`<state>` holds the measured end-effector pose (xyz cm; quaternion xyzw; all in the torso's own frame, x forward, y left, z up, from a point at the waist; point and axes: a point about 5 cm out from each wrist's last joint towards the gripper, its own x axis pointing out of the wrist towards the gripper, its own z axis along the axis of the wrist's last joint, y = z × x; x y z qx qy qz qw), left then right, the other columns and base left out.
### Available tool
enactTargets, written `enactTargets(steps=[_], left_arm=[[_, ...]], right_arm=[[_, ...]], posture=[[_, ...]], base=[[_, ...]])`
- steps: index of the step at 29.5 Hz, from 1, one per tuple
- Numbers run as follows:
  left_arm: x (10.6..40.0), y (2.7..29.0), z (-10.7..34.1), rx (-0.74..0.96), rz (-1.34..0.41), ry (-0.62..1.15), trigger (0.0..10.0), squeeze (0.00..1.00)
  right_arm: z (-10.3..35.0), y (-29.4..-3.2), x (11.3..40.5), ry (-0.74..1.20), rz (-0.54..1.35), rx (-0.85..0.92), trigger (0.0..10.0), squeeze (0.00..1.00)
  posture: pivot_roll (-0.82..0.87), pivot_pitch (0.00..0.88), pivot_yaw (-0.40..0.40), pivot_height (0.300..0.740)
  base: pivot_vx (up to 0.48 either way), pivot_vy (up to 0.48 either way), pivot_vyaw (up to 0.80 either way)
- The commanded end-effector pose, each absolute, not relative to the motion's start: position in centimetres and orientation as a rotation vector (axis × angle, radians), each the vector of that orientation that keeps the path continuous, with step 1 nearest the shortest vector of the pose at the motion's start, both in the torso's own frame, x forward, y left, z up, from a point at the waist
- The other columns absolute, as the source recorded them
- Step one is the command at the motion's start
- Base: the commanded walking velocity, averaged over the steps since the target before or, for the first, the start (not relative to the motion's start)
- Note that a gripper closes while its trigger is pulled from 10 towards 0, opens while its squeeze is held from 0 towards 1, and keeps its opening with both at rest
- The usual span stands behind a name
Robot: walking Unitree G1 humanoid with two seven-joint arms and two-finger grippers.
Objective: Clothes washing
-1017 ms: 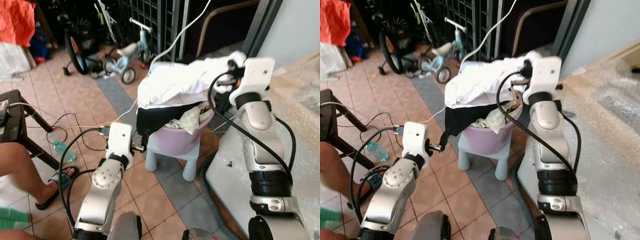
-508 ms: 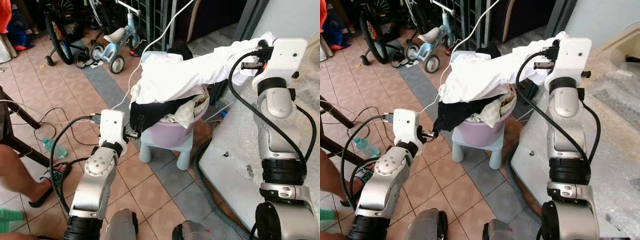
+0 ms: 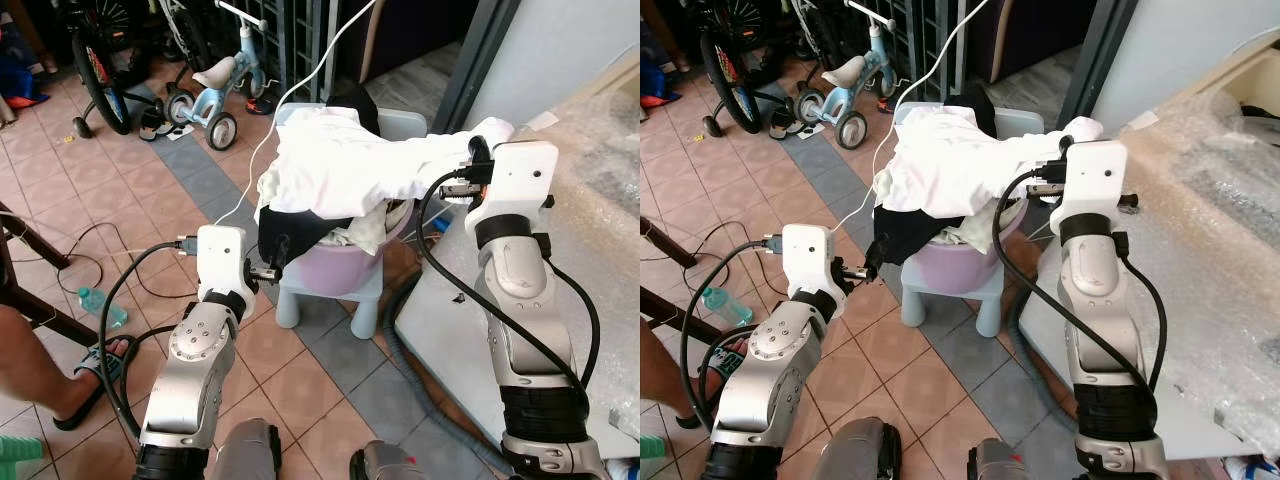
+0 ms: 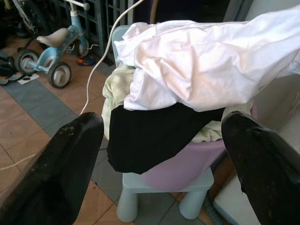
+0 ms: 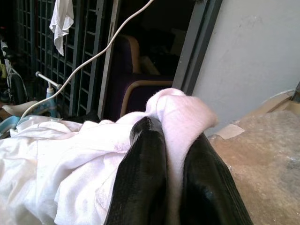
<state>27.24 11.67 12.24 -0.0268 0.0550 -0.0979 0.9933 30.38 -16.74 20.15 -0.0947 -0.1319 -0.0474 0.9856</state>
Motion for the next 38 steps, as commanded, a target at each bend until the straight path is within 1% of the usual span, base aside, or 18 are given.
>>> enactTargets(steps=[1,3,13,19,20,22,27,35,38], left_arm=[[27.4,11.9,12.4,-0.048,-0.194,0.108,10.0,0.0],[27.5,11.9,12.4,-0.046,-0.196,0.108,10.0,0.0],[27.2,11.8,12.3,-0.049,-0.195,0.113,10.0,0.0],[27.3,11.9,12.6,-0.051,-0.198,0.1,10.0,0.0],[27.3,12.1,12.7,-0.055,-0.2,0.097,10.0,0.0],[27.3,12.1,12.9,-0.055,-0.205,0.09,10.0,0.0],[27.4,12.0,12.8,-0.09,-0.19,0.087,10.0,0.0],[27.4,11.7,12.8,-0.096,-0.196,0.082,10.0,0.0],[27.4,11.8,12.8,-0.101,-0.191,0.083,10.0,0.0]], right_arm=[[20.9,-16.7,30.1,-0.291,-0.092,-0.188,10.0,0.0],[21.0,-16.8,30.2,-0.292,-0.097,-0.188,10.0,0.0],[21.5,-16.9,30.2,-0.3,-0.107,-0.193,10.0,0.0],[21.6,-16.3,30.6,-0.307,-0.094,-0.181,10.0,0.0],[21.9,-16.0,30.7,-0.319,-0.094,-0.178,10.0,0.0],[22.1,-16.0,30.7,-0.324,-0.094,-0.178,10.0,0.0],[22.3,-16.7,31.1,-0.32,-0.111,-0.179,10.0,0.0],[22.9,-17.2,31.5,-0.339,-0.122,-0.204,10.0,0.0],[22.8,-17.2,31.5,-0.338,-0.117,-0.205,10.0,0.0]], posture=[[0.0,0.147,-0.005,0.728],[0.0,0.145,-0.004,0.728],[0.0,0.133,-0.015,0.728],[0.02,0.136,-0.002,0.728],[0.03,0.15,0.012,0.728],[0.04,0.152,0.009,0.728],[0.03,0.144,-0.006,0.728],[0.02,0.144,-0.011,0.728],[0.02,0.141,-0.017,0.728]], base=[[0.0,0.371,-0.8],[0.0,0.349,-0.8],[0.0,0.0,-0.8],[0.0,0.0,-0.8],[0.0,0.0,-0.77],[0.0,0.0,-0.77],[0.0,0.0,-0.78],[0.0,0.0,-0.8],[0.24,0.0,-0.52]])
